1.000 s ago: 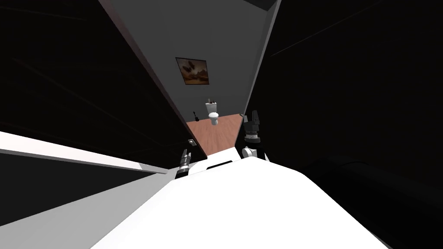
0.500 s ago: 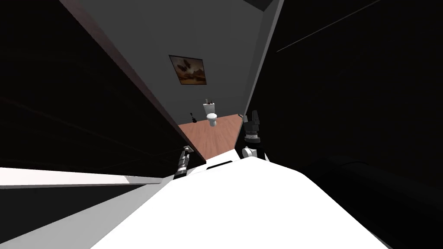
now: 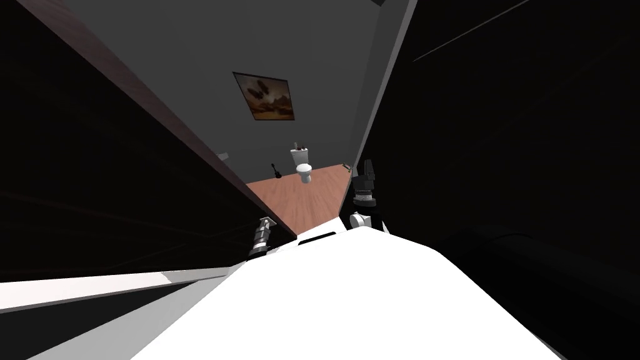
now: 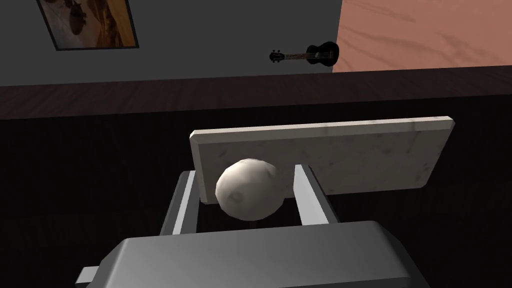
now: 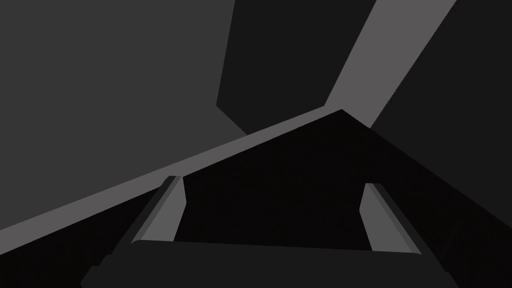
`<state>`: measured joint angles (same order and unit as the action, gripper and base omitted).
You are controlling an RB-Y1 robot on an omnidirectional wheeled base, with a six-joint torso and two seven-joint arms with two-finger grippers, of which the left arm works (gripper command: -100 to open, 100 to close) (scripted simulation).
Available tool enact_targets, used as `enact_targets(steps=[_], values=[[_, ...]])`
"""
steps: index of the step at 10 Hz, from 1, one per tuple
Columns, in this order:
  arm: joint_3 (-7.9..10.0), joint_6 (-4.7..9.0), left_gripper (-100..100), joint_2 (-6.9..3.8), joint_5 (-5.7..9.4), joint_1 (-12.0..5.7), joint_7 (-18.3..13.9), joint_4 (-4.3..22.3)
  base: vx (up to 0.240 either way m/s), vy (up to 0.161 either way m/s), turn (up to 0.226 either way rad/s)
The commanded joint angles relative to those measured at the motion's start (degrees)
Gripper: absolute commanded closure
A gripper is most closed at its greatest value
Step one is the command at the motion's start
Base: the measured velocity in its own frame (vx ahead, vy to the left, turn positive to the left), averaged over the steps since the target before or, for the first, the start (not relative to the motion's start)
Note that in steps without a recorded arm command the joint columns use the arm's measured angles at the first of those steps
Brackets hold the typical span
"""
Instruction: Pull the door open
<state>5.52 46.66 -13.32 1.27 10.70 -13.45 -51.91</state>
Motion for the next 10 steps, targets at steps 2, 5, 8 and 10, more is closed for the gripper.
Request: enact_targets(steps=[2,5,8,10], values=[[-0.01,-0.05,100,0.01,-0.01,0.03,0.0,0.0,-0.016,0.003,-0.009],[-0.01,-0.05,100,0.01,-0.01,0.03,0.0,0.0,-0.002,0.0,0.0],[-1.08,2.15,100,-1.7,-0.51,1.25,-1.9,0.6,-0.135,0.046,-0.155],[-1.87,4.0,100,-3.1,-0.88,2.23,-3.4,1.1,-0.214,0.06,-0.19]])
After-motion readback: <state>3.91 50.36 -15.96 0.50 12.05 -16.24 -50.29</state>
